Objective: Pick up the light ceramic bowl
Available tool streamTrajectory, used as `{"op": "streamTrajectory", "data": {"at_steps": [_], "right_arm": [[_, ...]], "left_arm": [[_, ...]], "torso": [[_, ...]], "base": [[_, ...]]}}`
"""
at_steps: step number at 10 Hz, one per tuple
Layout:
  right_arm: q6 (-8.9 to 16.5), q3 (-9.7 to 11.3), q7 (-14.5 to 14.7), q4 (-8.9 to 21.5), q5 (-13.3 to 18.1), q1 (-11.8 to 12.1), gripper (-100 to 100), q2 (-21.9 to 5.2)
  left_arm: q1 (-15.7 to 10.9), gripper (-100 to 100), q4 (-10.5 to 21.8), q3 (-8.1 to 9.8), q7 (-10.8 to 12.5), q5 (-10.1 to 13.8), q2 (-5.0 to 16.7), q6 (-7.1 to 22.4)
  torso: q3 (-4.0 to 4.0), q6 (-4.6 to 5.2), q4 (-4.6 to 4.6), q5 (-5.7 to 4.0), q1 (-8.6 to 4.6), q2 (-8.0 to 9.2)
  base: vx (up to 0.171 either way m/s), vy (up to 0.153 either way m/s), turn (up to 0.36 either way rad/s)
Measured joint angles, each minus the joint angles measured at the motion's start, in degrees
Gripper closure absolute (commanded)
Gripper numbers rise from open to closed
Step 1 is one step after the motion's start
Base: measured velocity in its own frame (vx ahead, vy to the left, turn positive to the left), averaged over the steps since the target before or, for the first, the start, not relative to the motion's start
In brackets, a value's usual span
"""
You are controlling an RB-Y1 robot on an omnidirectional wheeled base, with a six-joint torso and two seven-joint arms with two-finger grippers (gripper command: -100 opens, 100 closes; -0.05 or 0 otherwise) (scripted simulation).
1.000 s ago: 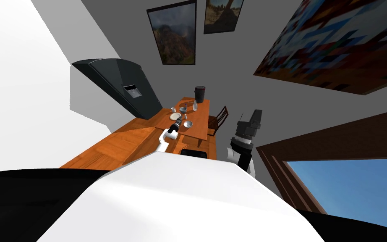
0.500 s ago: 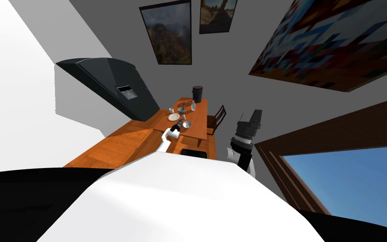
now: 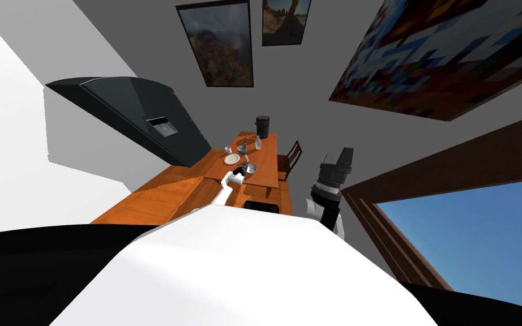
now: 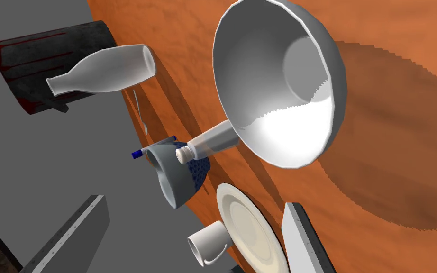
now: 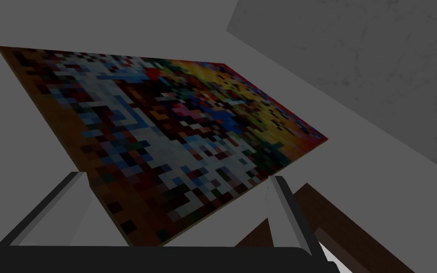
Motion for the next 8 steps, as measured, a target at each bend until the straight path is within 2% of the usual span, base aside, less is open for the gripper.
{"op": "streamTrajectory", "data": {"at_steps": [4,8], "right_arm": [[0.00,0.00,0.00,0.00,0.00,0.00,0,0.00],[0.00,0.00,0.00,0.00,0.00,0.00,0,0.00]], "left_arm": [[-3.39,-100,5.87,-0.01,-0.15,1.42,-0.31,5.44],[-5.43,-100,10.49,0.00,-0.25,2.29,-0.33,8.67]], "torso": [[-0.01,0.00,0.00,0.00,0.03,-0.02],[-0.03,-0.02,-0.01,-0.01,-0.05,-0.05]], "base": [[0.016,0.041,-0.104],[0.026,0.025,-0.088]]}}
